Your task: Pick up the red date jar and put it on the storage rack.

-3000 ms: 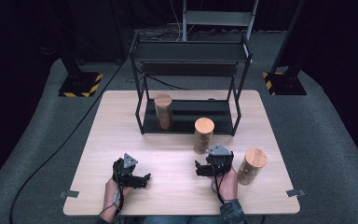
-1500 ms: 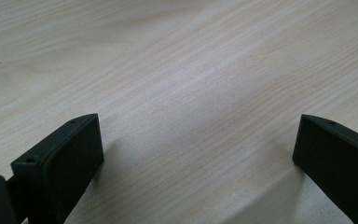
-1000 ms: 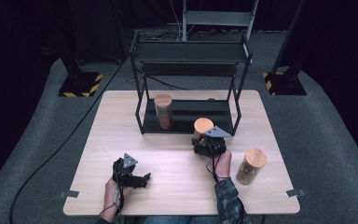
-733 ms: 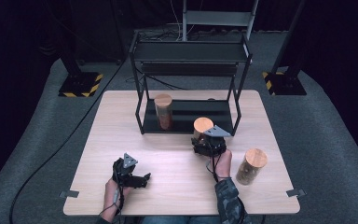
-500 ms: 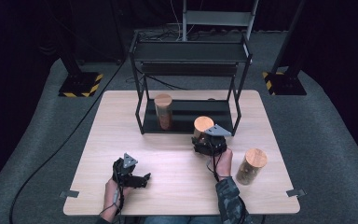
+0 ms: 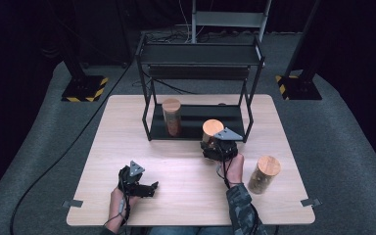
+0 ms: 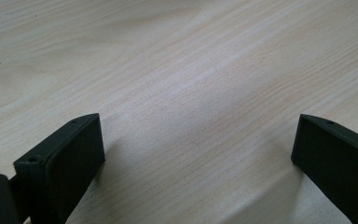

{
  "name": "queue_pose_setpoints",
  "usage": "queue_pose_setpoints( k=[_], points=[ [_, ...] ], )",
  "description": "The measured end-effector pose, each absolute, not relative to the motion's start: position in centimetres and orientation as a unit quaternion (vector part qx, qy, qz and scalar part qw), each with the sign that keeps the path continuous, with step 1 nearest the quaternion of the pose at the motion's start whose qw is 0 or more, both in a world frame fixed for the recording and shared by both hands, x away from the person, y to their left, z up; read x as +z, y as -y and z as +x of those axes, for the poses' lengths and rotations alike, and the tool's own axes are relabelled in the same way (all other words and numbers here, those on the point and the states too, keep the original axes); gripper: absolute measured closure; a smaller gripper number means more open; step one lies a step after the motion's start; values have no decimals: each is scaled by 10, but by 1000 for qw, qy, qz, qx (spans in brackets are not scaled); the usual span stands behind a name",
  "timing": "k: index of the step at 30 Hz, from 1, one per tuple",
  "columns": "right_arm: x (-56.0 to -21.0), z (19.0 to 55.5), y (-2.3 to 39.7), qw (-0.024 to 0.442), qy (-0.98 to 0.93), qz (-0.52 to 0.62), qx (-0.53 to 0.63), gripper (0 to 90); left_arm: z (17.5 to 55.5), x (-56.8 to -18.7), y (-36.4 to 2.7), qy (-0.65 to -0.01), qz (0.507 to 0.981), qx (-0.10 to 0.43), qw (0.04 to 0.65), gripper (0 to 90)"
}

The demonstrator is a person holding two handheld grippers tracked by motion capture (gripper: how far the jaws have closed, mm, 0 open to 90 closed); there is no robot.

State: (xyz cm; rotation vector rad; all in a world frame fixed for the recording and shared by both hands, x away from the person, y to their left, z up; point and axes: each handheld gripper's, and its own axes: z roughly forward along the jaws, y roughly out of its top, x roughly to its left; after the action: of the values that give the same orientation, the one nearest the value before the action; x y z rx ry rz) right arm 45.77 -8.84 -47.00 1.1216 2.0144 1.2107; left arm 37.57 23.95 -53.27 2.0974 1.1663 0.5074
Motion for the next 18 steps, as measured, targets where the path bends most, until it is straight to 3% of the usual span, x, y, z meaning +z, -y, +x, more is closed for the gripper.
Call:
queue_pose_setpoints(
  k=[18],
  points=[
    [-460,462,82,270,-746,407,452,246,376,-533,-240,-448,805,195,338,17]
  ],
)
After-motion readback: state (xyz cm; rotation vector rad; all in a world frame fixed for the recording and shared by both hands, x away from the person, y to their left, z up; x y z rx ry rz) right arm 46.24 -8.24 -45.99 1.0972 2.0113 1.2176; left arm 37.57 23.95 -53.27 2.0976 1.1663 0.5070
